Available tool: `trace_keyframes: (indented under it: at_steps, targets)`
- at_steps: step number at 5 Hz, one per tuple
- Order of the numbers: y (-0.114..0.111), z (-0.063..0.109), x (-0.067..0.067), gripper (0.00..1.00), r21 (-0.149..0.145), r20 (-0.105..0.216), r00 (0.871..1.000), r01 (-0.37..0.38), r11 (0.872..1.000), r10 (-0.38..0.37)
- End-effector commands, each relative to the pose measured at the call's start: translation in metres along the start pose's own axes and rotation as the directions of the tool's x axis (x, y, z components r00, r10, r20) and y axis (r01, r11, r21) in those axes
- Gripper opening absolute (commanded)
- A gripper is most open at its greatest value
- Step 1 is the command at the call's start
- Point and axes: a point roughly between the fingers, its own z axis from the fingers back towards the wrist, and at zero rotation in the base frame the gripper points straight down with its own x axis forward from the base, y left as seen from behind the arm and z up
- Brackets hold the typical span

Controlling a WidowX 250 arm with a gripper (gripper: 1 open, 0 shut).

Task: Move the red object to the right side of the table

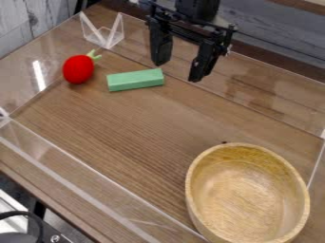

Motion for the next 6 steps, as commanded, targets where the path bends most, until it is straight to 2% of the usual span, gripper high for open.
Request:
trace_keyframes:
  at_steps: [1, 2, 3, 4, 5, 6]
  targets:
    - [0.020, -0.003, -0.004, 1.00, 0.019, -0.013, 0.988, 0.151, 0.988, -0.151]
    - [0.047, -0.006, -0.012, 1.00, 0.034, -0.019, 0.948, 0.319, 0.947, -0.319]
    - [0.085, -0.001, -0.016, 1.00, 0.061, -0.001, 0.923, 0.385, 0.921, -0.385]
    - [0.124, 0.003, -0.023, 1.00, 0.083, 0.013, 0.922, 0.384, 0.920, -0.386]
    - [0.159, 0.001, -0.024, 0.00, 0.091, 0.017, 0.933, 0.356, 0.930, -0.359]
    - [0.185, -0.009, -0.026, 0.00, 0.092, 0.014, 0.939, 0.340, 0.936, -0.343]
